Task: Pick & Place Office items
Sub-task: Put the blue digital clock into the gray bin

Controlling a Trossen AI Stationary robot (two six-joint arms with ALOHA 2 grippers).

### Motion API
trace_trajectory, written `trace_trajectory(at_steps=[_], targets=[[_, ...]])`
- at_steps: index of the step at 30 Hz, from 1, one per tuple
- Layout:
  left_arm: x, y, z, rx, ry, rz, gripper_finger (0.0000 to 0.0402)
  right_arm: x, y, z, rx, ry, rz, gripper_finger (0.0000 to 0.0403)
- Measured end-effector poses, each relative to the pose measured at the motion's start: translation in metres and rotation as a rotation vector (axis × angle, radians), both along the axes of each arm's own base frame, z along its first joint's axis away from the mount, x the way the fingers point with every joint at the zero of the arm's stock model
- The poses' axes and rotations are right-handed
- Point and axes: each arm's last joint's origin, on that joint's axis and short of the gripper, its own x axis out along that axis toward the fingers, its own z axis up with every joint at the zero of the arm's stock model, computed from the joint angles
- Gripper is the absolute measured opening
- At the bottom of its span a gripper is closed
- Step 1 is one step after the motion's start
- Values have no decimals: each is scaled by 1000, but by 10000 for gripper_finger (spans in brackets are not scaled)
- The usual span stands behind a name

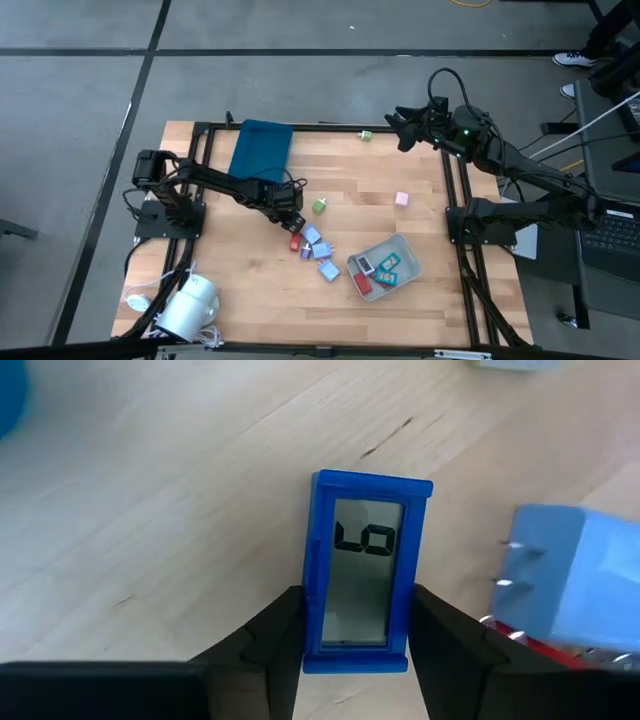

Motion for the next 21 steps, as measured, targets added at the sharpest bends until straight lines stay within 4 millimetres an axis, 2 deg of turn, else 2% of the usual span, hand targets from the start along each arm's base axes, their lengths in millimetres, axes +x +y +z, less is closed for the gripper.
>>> trace_trajectory(at_steps=[8, 11, 18, 21], targets=[[22, 13, 31, 33, -247, 18, 145, 1, 1, 4, -19, -30, 27, 286], [37, 22, 52, 90, -385, -23, 145, 0, 0, 4, -26, -32, 21, 286], [77, 35, 94, 158, -715, -357, 145, -2, -4, 9, -58, -77, 21, 286], [93, 41, 100, 163, -781, -441, 145, -3, -9, 8, -56, -64, 4, 286]])
